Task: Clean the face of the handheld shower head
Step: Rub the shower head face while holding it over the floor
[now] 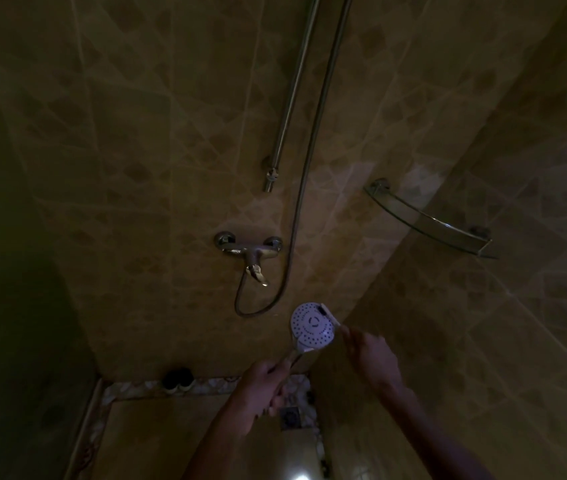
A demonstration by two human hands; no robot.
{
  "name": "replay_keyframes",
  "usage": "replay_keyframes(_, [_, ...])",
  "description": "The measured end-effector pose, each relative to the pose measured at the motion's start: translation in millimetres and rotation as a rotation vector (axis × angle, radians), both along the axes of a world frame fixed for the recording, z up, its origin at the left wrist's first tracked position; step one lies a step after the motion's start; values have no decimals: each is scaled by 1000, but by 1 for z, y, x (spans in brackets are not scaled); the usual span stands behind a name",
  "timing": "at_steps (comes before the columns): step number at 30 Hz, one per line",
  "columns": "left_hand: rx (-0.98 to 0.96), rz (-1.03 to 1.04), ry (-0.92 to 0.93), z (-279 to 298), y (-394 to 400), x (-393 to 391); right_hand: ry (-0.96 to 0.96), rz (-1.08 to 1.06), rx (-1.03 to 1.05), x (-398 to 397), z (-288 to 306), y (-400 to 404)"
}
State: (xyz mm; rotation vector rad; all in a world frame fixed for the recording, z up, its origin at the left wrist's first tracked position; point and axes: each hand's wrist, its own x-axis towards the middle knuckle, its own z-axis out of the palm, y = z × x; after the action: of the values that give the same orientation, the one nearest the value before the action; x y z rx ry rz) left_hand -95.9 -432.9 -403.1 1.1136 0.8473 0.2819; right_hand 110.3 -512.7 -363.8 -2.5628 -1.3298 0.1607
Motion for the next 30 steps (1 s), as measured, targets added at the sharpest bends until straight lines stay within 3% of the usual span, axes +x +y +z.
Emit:
replay_keyframes(4, [4, 34, 34, 4, 6, 12, 13, 106, -21, -5, -25, -12])
replay_keyframes(9, [20, 43, 36, 16, 11, 40, -31, 46, 62, 44, -18, -4])
replay_keyframes(14, [-49, 111, -15, 30, 13, 82, 108, -69, 176, 116, 4, 7])
replay_keyframes(16, [-19, 135, -15, 37, 15, 100, 265, -66, 293, 131, 19, 9])
replay_keyframes(21, [34, 213, -77, 65, 23, 142, 403, -30, 507, 161, 91, 16])
replay_keyframes(27, [32, 294, -143, 85, 33, 175, 178, 55, 643, 204, 186, 30])
replay_keyframes(30, [69, 309, -147, 94, 36, 188, -39, 118, 523, 253, 224, 38])
